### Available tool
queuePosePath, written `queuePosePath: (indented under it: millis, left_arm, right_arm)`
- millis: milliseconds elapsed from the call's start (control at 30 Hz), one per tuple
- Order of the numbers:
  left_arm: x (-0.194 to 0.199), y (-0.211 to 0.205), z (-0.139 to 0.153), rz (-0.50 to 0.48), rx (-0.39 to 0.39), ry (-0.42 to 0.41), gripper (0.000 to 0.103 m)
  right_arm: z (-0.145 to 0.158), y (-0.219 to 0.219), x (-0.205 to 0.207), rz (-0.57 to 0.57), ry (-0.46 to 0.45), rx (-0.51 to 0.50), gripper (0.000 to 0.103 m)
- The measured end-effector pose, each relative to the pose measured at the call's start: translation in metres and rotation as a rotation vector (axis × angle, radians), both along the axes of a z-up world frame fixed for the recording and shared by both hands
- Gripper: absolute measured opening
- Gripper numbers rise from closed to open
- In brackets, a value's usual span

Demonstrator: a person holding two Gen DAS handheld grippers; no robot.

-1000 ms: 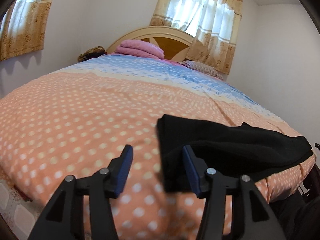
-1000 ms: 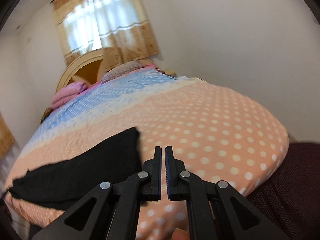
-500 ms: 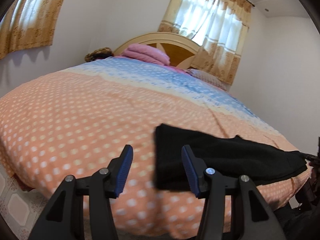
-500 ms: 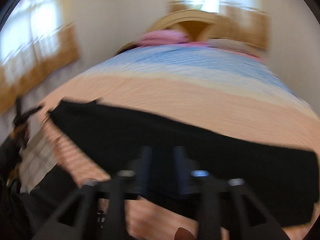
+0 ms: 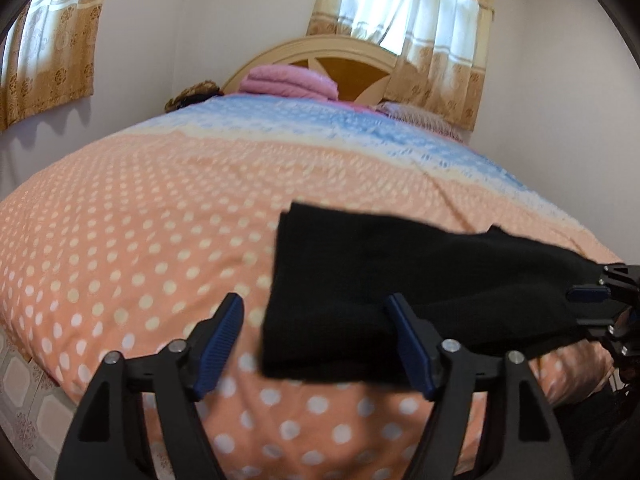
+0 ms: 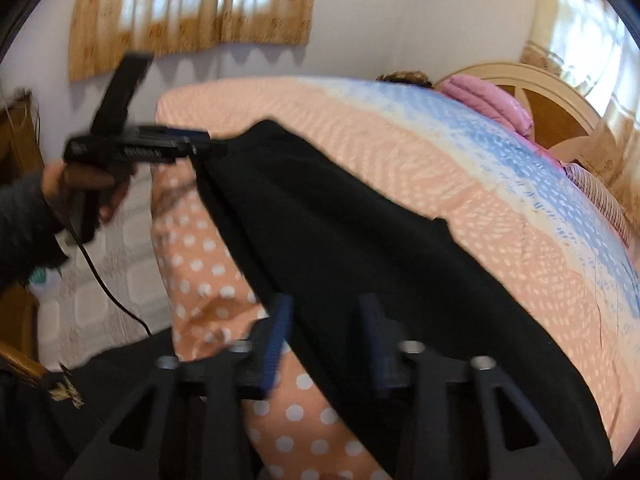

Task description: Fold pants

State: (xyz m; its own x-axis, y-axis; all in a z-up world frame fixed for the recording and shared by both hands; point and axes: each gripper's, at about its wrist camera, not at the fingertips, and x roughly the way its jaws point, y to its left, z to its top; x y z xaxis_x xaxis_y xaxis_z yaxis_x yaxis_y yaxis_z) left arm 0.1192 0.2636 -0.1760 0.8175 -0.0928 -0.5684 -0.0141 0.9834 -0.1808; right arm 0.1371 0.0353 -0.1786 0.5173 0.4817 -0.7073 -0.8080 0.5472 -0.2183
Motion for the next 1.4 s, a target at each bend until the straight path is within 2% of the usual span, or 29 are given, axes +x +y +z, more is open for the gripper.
queuePosePath:
  millis: [100, 233, 333, 400, 500, 600, 700, 800, 900, 1000, 1067, 1133, 1233, 1333, 1367, 1400]
  left_arm:
    - [-0.007, 0.005, -0.008, -0.001, -0.019, 0.005, 0.083]
    - [-0.014, 0.005, -0.007, 0.013, -0.039, -0.019, 0.083]
    - [-0.018, 0.006, 0.007, 0.049, -0.022, -0.059, 0.083]
    - [-0.019, 0.004, 0.022, 0.080, 0.020, -0.096, 0.088]
    - [-0.012, 0.002, 0.038, 0.077, 0.022, -0.123, 0.097]
    - [0.005, -0.004, 0.046, 0.061, 0.021, -0.128, 0.097]
    - [0.030, -0.016, 0.041, 0.063, 0.075, -0.073, 0.097]
    - [0.054, -0.027, 0.017, 0.078, 0.150, 0.070, 0.097]
    - [0.051, -0.031, -0.005, 0.076, 0.194, 0.129, 0.097]
    - [0.034, -0.022, -0.010, 0.090, 0.121, 0.106, 0.101]
    - [0.023, -0.015, -0.009, 0.106, 0.075, 0.088, 0.102]
    - [0.016, -0.015, -0.005, 0.121, 0.075, 0.078, 0.102]
    - [0.012, -0.021, 0.009, 0.150, 0.088, 0.041, 0.102]
    - [0.008, -0.036, 0.028, 0.134, 0.082, -0.007, 0.102]
    - [0.007, -0.044, 0.034, 0.115, 0.082, -0.025, 0.102]
    - [0.006, -0.053, 0.039, 0.094, 0.083, -0.039, 0.103]
  right_arm:
    - [-0.007, -0.010, 0.003, 0.002, 0.026, -0.029, 0.008]
    - [-0.008, -0.013, -0.001, 0.023, 0.026, -0.047, 0.004]
    - [-0.010, -0.013, -0.002, 0.030, 0.025, -0.055, 0.004]
    - [-0.010, -0.014, -0.001, 0.032, 0.033, -0.050, 0.004]
    - [-0.011, -0.013, -0.003, 0.047, 0.034, -0.049, 0.003]
    - [-0.014, -0.010, -0.011, 0.081, 0.051, -0.046, 0.000]
    - [-0.019, -0.007, -0.019, 0.081, -0.007, -0.065, 0.000]
    - [-0.013, -0.015, -0.013, 0.053, 0.052, -0.002, 0.000]
    - [-0.002, -0.033, -0.003, -0.024, 0.059, 0.074, 0.001]
    - [0.007, -0.055, 0.005, -0.117, 0.049, 0.118, 0.001]
    - [0.001, -0.061, 0.012, -0.182, 0.046, 0.096, 0.001]
    - [-0.010, -0.065, 0.017, -0.214, 0.067, 0.064, 0.001]
    - [-0.004, -0.071, 0.010, -0.207, 0.070, 0.078, 0.002]
    - [0.005, -0.086, 0.001, -0.210, 0.051, 0.097, 0.002]
    - [0.007, -0.098, -0.001, -0.229, 0.047, 0.105, 0.004]
    - [0.010, -0.113, -0.002, -0.253, 0.055, 0.119, 0.010]
